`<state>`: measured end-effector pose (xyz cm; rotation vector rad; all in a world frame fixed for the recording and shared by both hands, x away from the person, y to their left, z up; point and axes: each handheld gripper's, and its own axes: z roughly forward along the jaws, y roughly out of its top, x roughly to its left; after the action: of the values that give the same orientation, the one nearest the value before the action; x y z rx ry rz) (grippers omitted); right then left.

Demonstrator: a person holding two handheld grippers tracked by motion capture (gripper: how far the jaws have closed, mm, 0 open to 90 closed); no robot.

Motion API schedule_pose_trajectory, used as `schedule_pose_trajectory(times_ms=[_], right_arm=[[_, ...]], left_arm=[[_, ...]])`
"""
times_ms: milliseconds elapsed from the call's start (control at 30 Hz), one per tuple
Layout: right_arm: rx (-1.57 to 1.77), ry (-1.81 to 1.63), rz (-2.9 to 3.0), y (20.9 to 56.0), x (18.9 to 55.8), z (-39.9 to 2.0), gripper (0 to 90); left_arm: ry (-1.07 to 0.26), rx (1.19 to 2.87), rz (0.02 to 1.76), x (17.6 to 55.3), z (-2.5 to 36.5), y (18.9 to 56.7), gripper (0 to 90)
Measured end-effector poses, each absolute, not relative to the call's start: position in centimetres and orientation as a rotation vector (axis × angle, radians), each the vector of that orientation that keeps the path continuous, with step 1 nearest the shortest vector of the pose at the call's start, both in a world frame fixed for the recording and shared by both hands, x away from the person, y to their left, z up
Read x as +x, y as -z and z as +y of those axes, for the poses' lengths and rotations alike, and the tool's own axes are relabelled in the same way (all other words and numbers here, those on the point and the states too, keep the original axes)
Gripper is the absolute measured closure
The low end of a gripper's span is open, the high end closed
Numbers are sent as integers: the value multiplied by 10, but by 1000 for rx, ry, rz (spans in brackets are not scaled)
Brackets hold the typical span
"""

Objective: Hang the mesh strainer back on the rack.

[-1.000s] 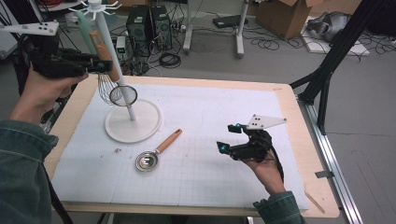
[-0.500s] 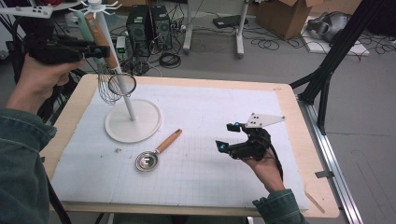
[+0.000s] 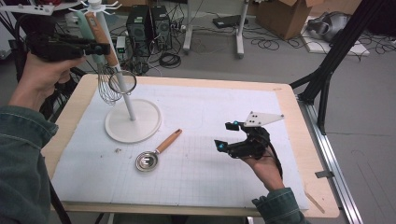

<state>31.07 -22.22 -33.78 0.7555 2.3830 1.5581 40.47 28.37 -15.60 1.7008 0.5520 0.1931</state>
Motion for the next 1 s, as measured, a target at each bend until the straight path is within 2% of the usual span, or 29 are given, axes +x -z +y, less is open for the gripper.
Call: schedule_pose_trajectory(times_ms=[1000], right_arm=[[732, -1577, 2385, 336, 312, -216, 203]], left_arm=[[-174, 1624, 623, 405, 292, 172, 720]])
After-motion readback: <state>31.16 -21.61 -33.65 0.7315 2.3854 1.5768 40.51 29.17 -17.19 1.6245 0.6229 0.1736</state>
